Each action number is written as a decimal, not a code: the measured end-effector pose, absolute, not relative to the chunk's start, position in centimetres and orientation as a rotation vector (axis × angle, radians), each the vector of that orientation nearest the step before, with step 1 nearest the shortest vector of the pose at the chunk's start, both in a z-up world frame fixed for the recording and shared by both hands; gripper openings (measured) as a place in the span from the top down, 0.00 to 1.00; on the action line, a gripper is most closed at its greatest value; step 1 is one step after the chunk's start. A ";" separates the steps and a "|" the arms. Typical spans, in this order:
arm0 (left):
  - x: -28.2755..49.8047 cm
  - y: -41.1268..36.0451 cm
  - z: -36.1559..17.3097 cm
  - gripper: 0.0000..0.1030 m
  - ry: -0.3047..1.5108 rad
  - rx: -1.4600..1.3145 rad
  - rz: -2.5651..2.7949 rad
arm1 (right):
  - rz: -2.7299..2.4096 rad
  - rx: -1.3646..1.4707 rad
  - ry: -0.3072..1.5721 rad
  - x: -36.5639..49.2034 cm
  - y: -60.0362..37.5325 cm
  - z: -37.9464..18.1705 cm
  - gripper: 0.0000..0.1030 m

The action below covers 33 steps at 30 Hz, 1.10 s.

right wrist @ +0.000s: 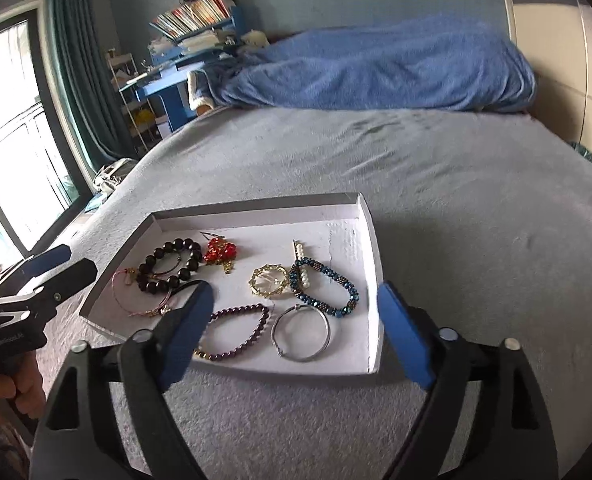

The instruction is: Organize jewelry

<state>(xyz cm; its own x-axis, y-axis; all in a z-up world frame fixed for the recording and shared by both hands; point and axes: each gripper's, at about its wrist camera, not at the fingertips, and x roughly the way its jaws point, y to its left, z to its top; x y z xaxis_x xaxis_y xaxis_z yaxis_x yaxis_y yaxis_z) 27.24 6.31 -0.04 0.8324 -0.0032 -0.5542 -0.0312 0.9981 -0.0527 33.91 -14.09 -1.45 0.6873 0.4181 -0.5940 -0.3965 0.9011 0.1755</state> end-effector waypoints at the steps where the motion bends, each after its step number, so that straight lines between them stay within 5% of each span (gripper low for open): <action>1: 26.9 6.2 -0.1 0.09 0.582 -0.055 0.018 | 0.454 0.023 0.654 33.2 -13.9 -1.5 0.08; 33: 20.4 6.1 -3.6 0.05 0.519 -0.061 0.057 | 0.438 -0.050 0.528 26.8 -14.2 -4.3 0.05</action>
<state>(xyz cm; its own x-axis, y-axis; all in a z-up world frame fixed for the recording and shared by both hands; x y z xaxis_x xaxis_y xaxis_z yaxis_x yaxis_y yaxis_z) 20.43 6.06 -3.61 0.8669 0.0385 -0.4970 -0.0694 0.9966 -0.0439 26.75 -14.16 -4.32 0.7737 0.3915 -0.4981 -0.4168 0.9067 0.0652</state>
